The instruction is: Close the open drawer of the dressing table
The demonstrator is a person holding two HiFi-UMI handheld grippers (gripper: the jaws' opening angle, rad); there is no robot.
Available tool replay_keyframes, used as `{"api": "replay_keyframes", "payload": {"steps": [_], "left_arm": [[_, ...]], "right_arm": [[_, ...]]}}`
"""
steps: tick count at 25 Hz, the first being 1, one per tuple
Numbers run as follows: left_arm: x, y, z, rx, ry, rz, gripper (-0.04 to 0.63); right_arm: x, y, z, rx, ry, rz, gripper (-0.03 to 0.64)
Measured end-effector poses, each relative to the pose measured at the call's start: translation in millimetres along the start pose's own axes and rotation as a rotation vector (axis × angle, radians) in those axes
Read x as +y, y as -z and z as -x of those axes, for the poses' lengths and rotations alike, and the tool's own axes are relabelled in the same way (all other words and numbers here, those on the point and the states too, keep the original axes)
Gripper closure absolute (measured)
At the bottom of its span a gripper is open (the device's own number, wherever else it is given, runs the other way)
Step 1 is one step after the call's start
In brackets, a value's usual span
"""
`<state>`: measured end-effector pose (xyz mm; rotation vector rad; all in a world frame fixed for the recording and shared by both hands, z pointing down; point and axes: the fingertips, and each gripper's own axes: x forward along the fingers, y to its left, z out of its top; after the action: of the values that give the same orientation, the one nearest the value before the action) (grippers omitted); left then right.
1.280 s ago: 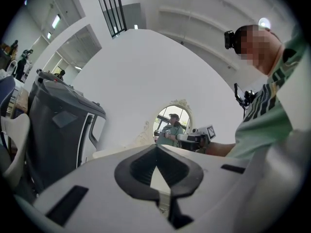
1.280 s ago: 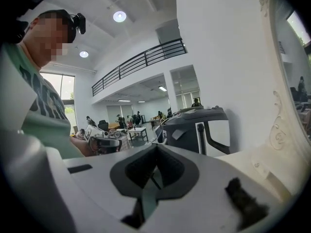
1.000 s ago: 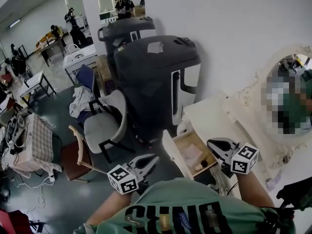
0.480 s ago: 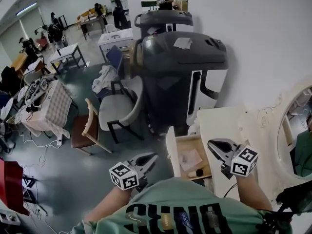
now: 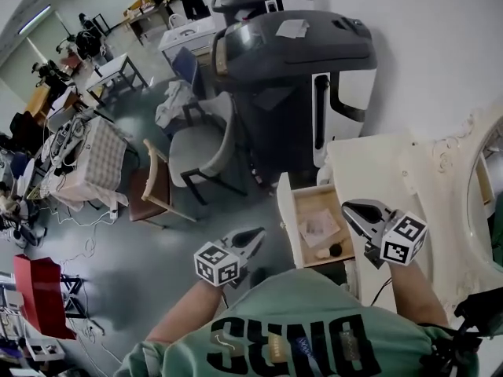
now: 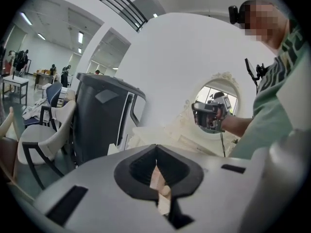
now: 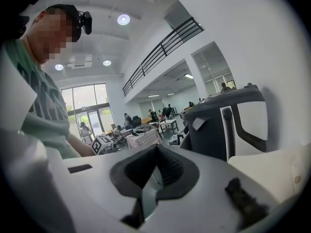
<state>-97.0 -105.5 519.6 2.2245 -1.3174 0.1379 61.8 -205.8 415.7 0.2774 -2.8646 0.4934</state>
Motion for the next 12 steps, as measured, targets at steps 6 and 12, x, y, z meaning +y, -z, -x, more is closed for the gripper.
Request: {"api": "replay_keyframes", "payload": {"steps": [6,12], "left_arm": [[33,38,-27,0.122,0.01,-0.048,0.586],[48,66,-58,0.228,-0.005,-0.149,0.578]], "right_arm": [[-9,7,-4,-0.004,0.04,-0.02,0.606],[-14,17,-4,0.015,0.054,-0.031,0.606]]}}
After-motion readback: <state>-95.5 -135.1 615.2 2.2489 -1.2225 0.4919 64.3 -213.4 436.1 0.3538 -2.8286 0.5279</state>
